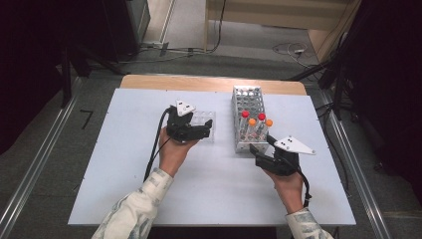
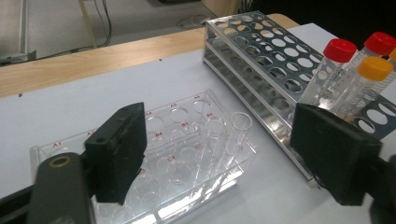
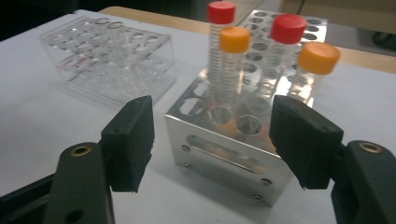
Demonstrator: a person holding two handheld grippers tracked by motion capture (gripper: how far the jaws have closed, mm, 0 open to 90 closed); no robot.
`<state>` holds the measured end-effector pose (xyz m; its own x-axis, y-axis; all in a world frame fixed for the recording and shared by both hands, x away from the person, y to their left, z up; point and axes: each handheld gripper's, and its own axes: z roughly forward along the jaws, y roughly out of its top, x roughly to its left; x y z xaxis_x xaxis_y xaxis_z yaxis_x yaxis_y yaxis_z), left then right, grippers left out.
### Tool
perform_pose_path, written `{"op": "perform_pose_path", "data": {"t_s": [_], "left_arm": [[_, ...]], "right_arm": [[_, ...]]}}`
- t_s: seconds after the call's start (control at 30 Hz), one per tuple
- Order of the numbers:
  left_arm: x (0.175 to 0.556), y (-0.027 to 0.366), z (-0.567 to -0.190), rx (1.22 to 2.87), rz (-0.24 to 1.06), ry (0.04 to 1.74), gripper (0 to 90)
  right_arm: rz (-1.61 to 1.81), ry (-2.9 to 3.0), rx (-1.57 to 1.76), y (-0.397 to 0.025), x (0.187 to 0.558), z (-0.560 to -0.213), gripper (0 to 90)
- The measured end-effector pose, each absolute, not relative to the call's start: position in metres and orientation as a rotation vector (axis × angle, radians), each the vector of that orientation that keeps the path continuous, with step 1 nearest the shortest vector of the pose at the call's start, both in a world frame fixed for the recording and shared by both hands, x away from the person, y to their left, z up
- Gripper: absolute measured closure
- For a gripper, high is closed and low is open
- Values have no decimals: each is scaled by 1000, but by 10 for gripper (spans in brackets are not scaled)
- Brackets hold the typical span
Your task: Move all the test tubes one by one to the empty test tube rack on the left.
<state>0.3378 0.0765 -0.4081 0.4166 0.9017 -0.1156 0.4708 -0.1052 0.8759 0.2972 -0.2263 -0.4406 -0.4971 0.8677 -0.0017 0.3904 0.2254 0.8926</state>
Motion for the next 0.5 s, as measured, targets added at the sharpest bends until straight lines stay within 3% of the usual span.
{"op": "perform_pose_path", "data": {"t_s": [0.17,0.5], "left_arm": [[330,78,-412,1734,553,1198,169],[323,78,-417,1733,538,1179,161]], "right_arm": [[1172,1924,1236,-232,314,-445,317],[1157,1888,1266,-241,342,-455,507]]}}
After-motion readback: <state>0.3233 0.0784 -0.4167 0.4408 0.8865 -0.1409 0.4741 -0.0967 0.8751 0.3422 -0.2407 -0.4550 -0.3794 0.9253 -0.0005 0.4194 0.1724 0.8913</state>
